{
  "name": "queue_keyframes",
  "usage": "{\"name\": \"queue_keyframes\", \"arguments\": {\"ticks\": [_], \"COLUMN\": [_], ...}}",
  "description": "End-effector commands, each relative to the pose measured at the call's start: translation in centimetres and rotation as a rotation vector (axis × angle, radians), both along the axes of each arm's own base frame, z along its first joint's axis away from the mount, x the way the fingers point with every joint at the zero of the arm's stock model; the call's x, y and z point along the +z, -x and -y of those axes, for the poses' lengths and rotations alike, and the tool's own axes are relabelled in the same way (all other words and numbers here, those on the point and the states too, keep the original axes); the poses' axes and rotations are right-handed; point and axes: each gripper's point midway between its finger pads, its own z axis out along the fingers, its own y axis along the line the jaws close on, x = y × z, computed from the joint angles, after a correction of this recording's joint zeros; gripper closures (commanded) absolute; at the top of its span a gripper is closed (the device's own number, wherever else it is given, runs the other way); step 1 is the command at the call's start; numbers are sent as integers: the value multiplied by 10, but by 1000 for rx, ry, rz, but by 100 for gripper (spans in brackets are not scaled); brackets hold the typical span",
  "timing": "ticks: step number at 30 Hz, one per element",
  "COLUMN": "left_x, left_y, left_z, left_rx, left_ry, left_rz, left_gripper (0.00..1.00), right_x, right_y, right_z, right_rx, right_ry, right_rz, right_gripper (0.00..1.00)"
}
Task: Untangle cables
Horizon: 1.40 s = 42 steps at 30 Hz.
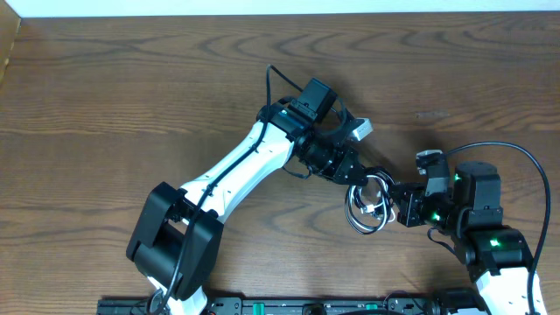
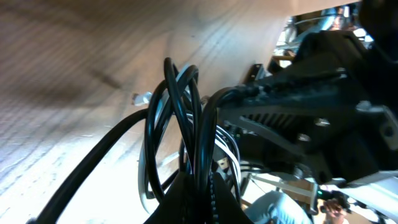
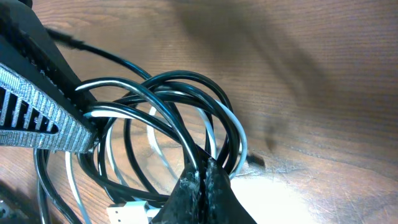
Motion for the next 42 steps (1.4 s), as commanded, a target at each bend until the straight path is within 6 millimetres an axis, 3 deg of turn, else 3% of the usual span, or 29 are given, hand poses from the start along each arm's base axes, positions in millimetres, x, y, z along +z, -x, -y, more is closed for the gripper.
{"name": "queue_keyframes", "arguments": {"ticks": [1, 8, 11, 16, 20, 22, 23, 25, 32, 36, 40, 42], "left_x": [-8, -36, -42, -45, -45, -46, -47, -47, -44, -45, -52, -55], "left_y": [-14, -38, -43, -47, -48, -47, -45, -41, -24, -9, -8, -8], "left_z": [-10, -39, -47, -52, -53, -54, -55, -56, -42, -31, -27, -22], "left_rx": [55, 142, 159, 172, 174, 172, 169, 164, 95, -111, -210, -238], "left_ry": [-99, -327, -382, -412, -420, -424, -431, -436, -387, -342, -395, -410], "left_rz": [100, 225, 249, 272, 275, 271, 262, 247, 232, 381, 525, 588], "left_gripper": [93, 92, 92, 54, 52, 50, 45, 41, 32, 22, 21, 21], "right_x": [8, -7, -9, -8, -10, -10, -10, -10, -11, -12, -16, -20], "right_y": [-7, -12, -12, -11, -10, -11, -11, -11, -12, -13, -9, -4], "right_z": [4, 41, 47, 44, 48, 49, 49, 49, 56, 65, 74, 83], "right_rx": [-22, -228, -253, -244, -255, -259, -259, -259, -283, -336, -415, -475], "right_ry": [19, 145, 171, 162, 183, 186, 186, 187, 215, 240, 252, 273], "right_rz": [28, -25, -27, -29, -35, -33, -33, -33, -30, -35, -71, -100], "right_gripper": [99, 99, 99, 96, 95, 79, 60, 55, 49, 37, 30, 16]}}
